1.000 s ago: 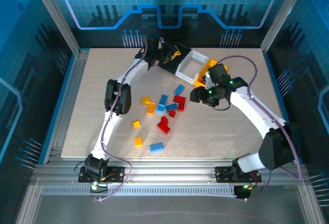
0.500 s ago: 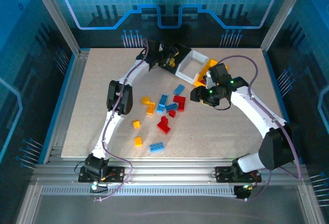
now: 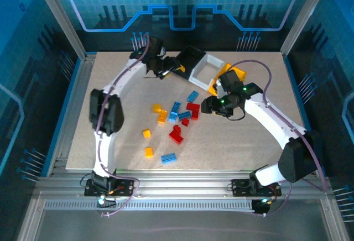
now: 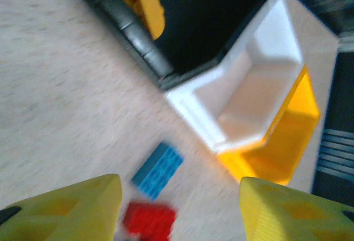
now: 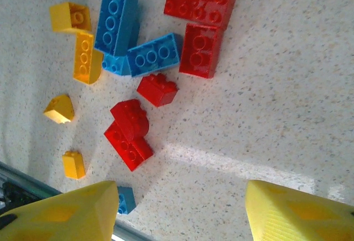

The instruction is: Sort the legos into containers by color

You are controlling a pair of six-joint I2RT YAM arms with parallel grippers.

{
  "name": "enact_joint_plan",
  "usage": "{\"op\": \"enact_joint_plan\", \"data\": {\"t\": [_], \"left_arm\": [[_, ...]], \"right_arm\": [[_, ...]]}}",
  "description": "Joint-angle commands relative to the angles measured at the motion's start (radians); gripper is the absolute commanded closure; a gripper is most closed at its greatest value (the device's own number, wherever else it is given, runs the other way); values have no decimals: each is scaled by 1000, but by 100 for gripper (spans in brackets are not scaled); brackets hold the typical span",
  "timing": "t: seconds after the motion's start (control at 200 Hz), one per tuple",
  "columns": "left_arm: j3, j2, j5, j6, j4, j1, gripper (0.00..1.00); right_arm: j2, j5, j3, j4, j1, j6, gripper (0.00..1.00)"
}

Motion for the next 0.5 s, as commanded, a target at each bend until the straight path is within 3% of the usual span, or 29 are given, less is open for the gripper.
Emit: {"op": "enact_joint_plan", "data": {"t": [0.0, 0.295, 0.495], "left_arm": [[-181, -196, -153, 183, -234, -31, 40], [-722, -644, -290, 106, -356, -125, 34], [-936, -738, -293, 27, -306, -149, 33]], "right_arm": [[9, 19, 2, -22, 44, 12, 36], [56, 32, -30, 36, 149, 47, 36], [87, 52, -24, 46, 214, 58, 36]]}}
